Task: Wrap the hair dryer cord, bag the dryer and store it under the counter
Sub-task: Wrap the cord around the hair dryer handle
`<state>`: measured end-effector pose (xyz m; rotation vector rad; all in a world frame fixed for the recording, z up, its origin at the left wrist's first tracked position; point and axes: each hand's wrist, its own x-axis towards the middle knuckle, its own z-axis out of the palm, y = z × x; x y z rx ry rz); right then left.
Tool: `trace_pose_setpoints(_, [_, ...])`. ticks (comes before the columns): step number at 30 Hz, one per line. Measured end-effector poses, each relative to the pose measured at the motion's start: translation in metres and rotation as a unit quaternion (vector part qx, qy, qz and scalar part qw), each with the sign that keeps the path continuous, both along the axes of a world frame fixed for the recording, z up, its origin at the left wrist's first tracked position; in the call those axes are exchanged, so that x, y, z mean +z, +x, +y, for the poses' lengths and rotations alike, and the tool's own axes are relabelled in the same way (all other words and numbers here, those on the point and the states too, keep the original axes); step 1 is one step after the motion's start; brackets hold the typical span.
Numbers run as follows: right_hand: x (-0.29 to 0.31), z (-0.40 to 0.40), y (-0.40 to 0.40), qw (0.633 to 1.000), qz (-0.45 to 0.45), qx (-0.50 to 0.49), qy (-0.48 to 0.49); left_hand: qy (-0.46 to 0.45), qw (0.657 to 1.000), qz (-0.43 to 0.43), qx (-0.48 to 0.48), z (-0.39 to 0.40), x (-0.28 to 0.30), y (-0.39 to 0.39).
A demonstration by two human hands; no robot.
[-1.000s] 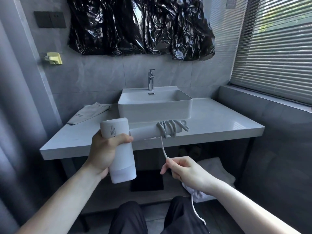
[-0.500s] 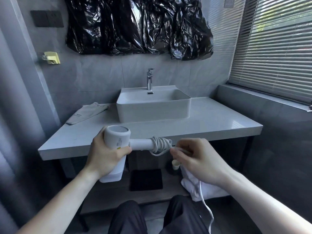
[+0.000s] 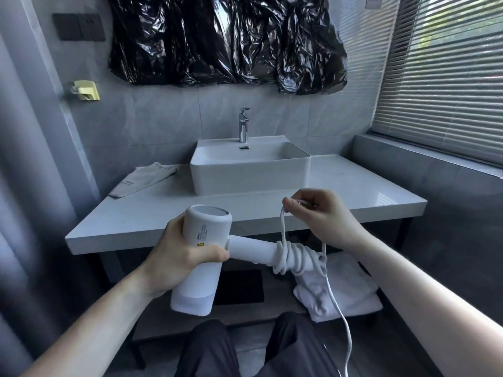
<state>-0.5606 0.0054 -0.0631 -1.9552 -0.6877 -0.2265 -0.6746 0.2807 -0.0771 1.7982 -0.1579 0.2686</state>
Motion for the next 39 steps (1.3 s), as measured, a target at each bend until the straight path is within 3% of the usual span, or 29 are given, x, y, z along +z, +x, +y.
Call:
trace_pose_setpoints(8, [-0.024, 0.007, 0.005, 0.992, 0.097, 0.080, 0.002, -0.144, 0.987, 0.069, -0.003, 0.005, -0.001, -0.002])
trace_pose_setpoints(13, [-0.065, 0.024, -0.008, 0.980, 0.190, 0.060, 0.018, -0.199, 0.977, 0.073, 0.024, 0.004, -0.001, 0.002])
trace_pose_setpoints(22, [-0.088, 0.020, -0.044, 0.982, 0.140, 0.080, -0.096, -0.239, 0.965, 0.042, 0.103, 0.019, 0.016, 0.014])
trace_pose_setpoints(26, [-0.060, 0.009, -0.064, 0.983, 0.086, 0.083, -0.138, -0.211, 0.961, 0.015, 0.181, 0.025, 0.011, 0.019])
trace_pose_setpoints(30, [-0.026, -0.001, -0.078, 0.990, 0.004, 0.072, -0.120, -0.178, 0.960, -0.006, 0.214, 0.025, 0.003, 0.023])
trace_pose_setpoints(34, [-0.001, -0.006, -0.074, 0.998, -0.024, 0.051, -0.030, -0.107, 0.974, -0.004, 0.202, 0.021, -0.004, 0.021])
trace_pose_setpoints(39, [0.015, -0.007, -0.053, 0.999, -0.038, 0.016, -0.011, 0.002, 0.990, -0.020, 0.139, 0.010, -0.005, 0.012])
